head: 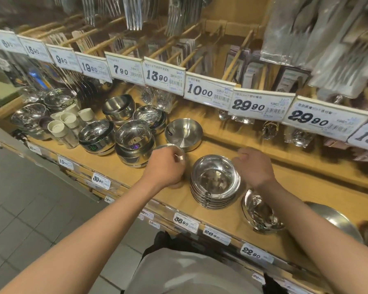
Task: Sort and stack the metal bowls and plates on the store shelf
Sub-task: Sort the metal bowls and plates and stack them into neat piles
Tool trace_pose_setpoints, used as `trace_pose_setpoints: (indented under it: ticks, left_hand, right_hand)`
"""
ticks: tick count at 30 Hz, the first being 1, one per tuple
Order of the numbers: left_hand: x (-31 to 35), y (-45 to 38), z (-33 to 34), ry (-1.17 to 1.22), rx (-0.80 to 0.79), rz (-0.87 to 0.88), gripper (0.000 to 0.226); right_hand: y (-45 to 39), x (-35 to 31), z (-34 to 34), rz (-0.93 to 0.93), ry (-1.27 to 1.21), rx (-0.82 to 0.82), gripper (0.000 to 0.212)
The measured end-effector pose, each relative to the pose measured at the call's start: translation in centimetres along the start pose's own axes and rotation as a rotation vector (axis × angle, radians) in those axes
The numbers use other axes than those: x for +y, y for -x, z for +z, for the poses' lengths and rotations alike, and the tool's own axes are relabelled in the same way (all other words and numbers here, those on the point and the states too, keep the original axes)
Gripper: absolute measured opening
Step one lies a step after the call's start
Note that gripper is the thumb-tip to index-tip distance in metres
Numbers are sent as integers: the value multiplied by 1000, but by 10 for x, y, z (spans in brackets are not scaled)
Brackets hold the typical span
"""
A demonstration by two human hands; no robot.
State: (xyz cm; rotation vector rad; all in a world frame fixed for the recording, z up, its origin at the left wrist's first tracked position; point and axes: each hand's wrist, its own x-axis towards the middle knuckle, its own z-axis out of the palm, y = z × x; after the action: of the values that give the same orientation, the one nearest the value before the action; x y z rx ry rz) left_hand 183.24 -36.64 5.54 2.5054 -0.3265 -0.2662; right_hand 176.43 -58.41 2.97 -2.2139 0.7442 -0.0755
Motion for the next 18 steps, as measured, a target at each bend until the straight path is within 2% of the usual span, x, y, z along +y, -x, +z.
trace_pose_setpoints:
  ticks: [3,5,6,9,14,16,18]
  left_hand:
    - [-22,-7,-37,243,43,-85,12]
    - [-41,-15,-59,346,95,-137,11]
    - [-51,-19,-68,376,117,-158,11]
    - [-83,-29,-89,395,145,-219,11]
    - [-129,-40,-108,392,85,-278,9]
    - [-144,-45,-115,392,56,-283,10]
    - [-159,-56,-123,375,28,-285,11]
  right_hand:
    - [-14,-26,7,-64,-95,-48,12]
    - [-28,-40,18,-66,-141,-114,29]
    - [-36,-47,26,-52,-137,-140,30]
    - [-64,-66,52,40,-45,-225,29]
    - [-118,-78,101,197,22,-324,24]
    - [-135,-76,118,263,34,-304,17]
    - [-144,-72,132,385,-69,-260,6]
